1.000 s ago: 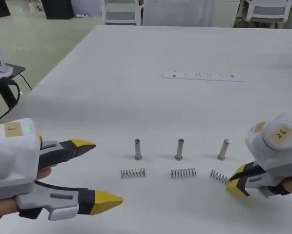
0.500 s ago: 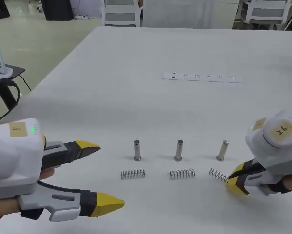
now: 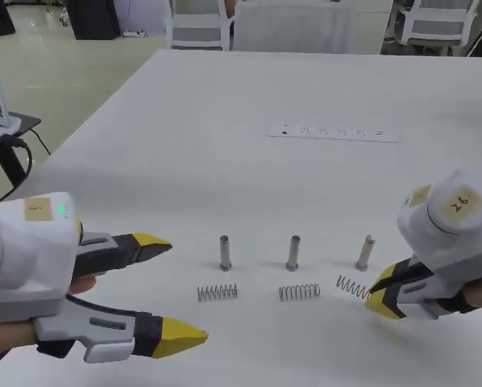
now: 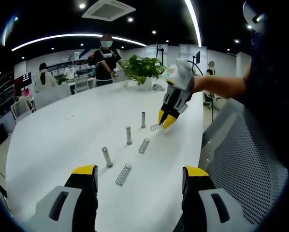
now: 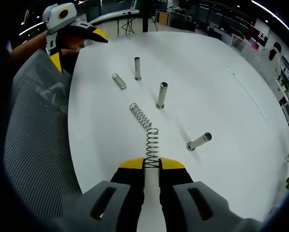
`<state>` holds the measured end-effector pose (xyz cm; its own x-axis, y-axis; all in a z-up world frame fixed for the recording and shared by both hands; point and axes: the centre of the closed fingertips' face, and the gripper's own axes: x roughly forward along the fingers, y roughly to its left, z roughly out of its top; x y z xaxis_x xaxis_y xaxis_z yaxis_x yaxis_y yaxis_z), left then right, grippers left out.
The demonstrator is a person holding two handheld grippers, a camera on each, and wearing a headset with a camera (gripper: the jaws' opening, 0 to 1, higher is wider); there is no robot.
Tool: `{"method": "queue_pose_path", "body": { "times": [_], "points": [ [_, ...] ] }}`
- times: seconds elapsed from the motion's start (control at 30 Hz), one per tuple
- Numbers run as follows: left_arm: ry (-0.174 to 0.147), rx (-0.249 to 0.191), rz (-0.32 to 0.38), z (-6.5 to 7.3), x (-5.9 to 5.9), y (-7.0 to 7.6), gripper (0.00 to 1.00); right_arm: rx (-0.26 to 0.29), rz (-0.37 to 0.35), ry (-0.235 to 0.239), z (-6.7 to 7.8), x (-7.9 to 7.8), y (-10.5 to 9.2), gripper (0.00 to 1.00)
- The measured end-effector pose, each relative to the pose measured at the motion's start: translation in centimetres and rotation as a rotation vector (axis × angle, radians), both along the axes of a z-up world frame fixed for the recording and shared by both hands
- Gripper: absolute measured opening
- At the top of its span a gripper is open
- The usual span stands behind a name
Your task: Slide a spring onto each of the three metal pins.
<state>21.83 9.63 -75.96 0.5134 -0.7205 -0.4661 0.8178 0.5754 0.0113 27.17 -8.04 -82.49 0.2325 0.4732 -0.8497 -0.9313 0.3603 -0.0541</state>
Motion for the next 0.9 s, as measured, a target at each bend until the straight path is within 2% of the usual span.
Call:
{"method": "queue_pose_path", "body": {
  "times": [0.5,0.9],
  "points": [
    [0.011,0.004,-0.071,0.1,0.8,-1.7,0.63,0.006,0.092,-0.009,1.8,-0.5,3.1,0.08],
    [0.032,0.015,-0.146,-0.5,1.2,-3.6,0.59,0.002,0.161,-0.012,2.4,-1.2,5.4,0.08]
  ]
}}
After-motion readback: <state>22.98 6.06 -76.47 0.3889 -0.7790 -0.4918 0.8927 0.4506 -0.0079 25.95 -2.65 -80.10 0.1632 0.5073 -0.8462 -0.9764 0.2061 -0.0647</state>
